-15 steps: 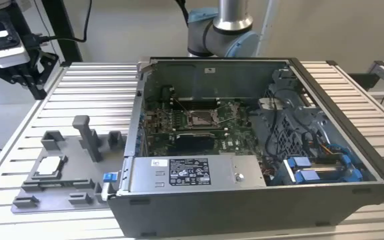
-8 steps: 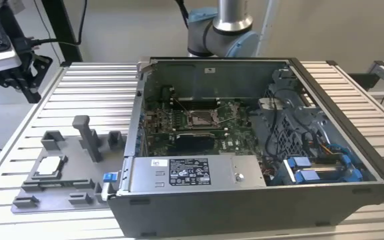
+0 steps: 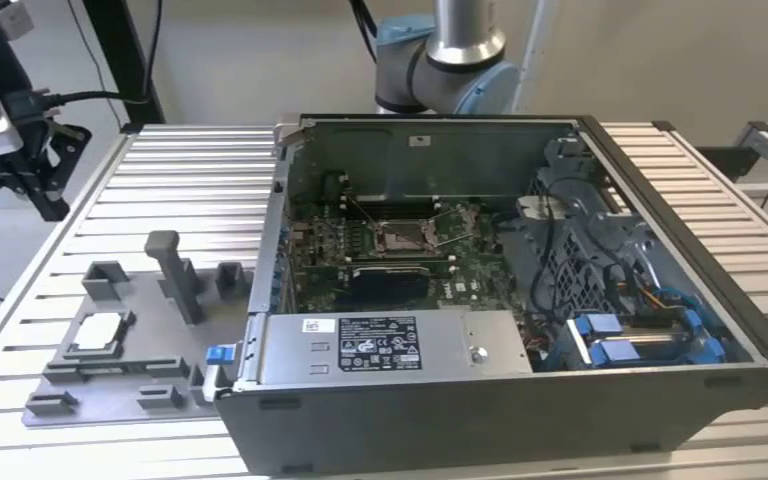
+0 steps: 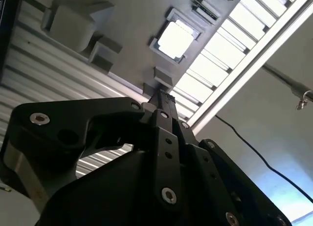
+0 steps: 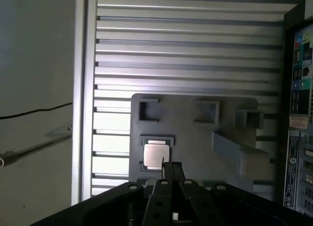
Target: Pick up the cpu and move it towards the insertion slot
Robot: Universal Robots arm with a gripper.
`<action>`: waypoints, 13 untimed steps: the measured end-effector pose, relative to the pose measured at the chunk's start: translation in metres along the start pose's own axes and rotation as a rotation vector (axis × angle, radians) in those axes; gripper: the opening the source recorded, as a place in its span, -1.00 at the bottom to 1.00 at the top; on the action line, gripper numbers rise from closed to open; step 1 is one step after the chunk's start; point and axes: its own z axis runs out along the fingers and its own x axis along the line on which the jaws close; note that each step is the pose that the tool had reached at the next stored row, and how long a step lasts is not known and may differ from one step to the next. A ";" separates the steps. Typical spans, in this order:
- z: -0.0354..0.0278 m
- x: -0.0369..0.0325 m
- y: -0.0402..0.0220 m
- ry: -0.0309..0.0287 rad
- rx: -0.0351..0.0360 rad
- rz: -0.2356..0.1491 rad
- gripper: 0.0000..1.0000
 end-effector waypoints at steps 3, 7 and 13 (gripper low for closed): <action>0.0005 0.0013 -0.0002 -0.0001 0.0000 0.000 -1.00; 0.0005 0.0016 -0.0002 0.0000 0.0000 0.000 -1.00; 0.0005 0.0021 -0.0002 0.0000 0.0000 0.000 1.00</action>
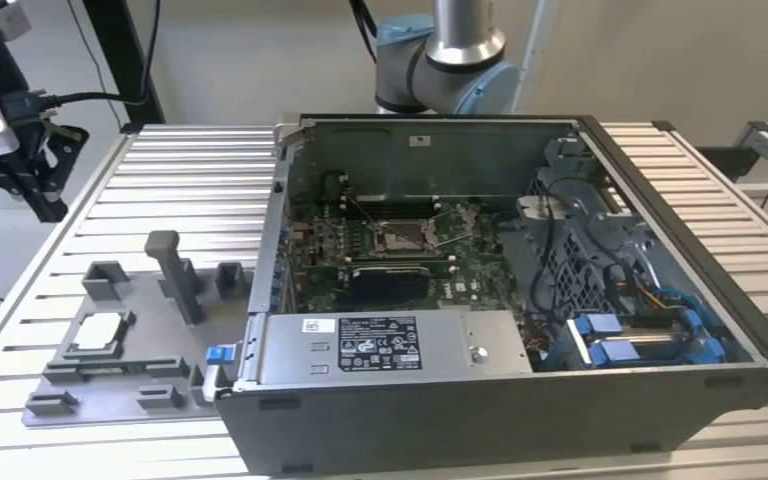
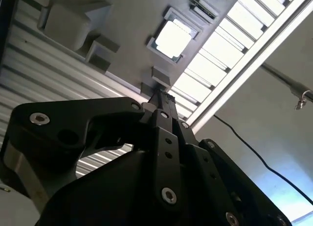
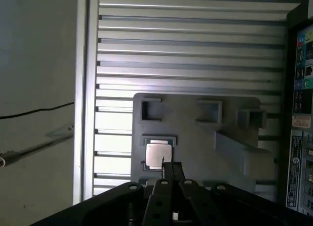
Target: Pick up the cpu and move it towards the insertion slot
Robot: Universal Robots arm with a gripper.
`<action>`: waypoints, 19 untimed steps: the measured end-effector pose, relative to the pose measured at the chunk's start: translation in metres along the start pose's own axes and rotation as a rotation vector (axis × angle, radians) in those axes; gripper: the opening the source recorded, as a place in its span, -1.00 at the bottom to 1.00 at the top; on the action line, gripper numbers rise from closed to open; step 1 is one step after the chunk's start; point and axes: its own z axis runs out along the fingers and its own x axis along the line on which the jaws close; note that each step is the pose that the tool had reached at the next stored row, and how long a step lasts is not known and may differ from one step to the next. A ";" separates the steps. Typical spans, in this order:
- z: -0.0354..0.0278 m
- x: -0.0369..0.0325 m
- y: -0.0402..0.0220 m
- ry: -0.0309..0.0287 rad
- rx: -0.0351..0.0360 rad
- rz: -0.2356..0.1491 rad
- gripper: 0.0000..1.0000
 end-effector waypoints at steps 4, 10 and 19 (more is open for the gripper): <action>0.0000 0.0003 0.0000 0.0000 0.0000 0.000 1.00; 0.0000 0.0007 0.0000 -0.0001 -0.0001 0.000 1.00; 0.0018 0.0016 -0.0001 -0.0003 -0.0001 0.000 1.00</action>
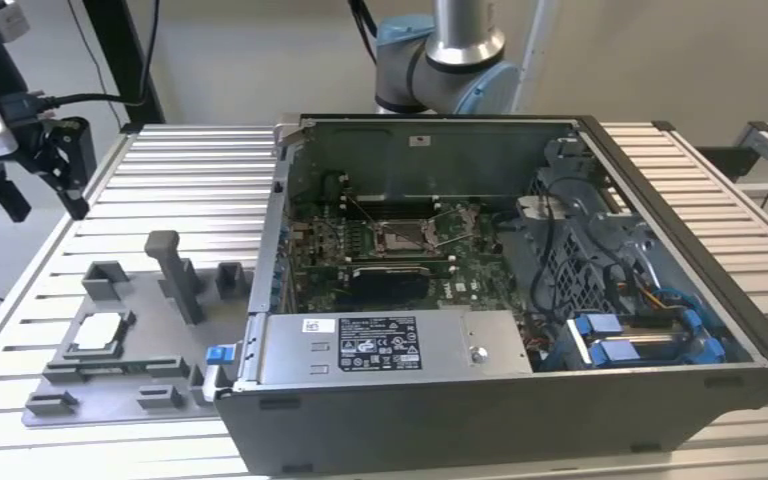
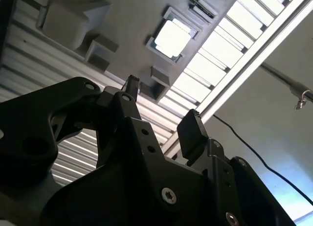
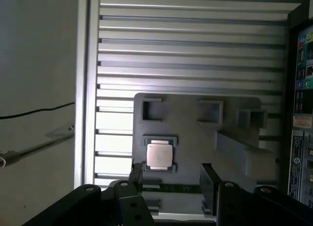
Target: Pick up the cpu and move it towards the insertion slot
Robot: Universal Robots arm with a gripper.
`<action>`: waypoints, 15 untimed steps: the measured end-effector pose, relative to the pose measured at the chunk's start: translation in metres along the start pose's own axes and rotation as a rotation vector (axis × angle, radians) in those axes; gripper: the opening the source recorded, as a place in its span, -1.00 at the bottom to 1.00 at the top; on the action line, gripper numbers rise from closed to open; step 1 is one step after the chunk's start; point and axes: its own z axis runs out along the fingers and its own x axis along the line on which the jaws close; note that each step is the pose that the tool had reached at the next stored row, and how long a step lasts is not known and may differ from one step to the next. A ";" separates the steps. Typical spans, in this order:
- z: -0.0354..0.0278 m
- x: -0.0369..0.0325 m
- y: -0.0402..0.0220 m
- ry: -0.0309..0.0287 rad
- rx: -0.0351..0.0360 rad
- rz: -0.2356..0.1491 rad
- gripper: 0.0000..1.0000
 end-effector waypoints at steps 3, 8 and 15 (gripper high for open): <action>0.0052 0.0011 -0.0001 0.0000 0.0001 0.000 1.00; 0.0143 0.0026 -0.0005 -0.0001 0.0001 0.000 1.00; 0.0271 0.0038 -0.0009 -0.0002 0.0000 0.000 1.00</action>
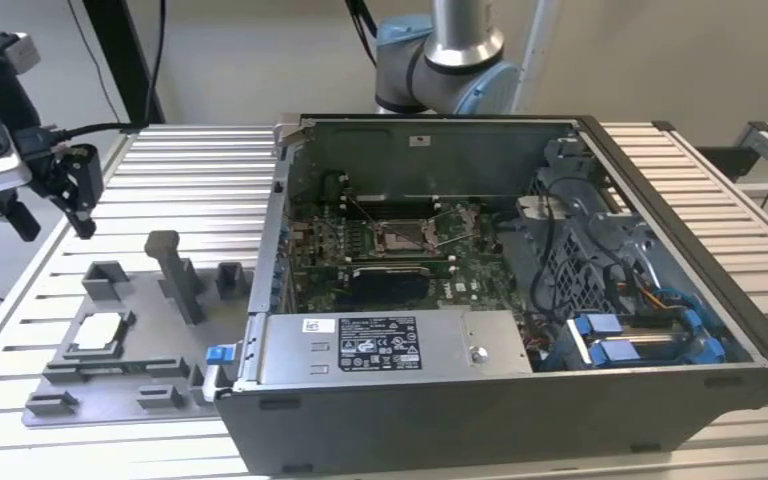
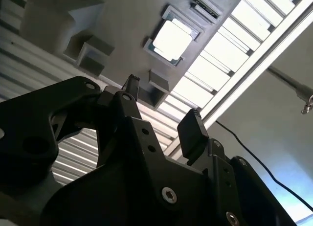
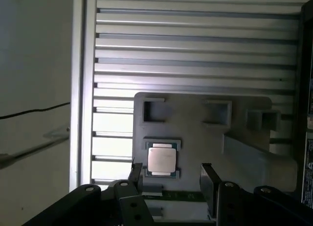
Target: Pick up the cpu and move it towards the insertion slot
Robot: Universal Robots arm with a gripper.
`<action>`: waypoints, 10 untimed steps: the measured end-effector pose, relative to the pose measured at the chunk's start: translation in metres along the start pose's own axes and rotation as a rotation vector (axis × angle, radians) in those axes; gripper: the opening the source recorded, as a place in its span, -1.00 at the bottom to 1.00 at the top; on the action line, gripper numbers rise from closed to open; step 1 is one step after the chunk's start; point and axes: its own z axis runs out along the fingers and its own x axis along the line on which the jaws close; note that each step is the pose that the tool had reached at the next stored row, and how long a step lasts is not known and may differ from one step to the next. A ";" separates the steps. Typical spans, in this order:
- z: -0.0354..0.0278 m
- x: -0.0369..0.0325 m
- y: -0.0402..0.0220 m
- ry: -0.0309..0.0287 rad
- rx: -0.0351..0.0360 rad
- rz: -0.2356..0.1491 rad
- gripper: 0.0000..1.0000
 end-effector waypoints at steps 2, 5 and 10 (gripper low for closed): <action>0.0035 0.0003 -0.0001 0.0001 0.0001 0.000 1.00; 0.0091 0.0008 -0.0004 0.0002 0.0002 0.000 1.00; 0.0180 0.0013 -0.0007 0.0002 0.0002 0.000 1.00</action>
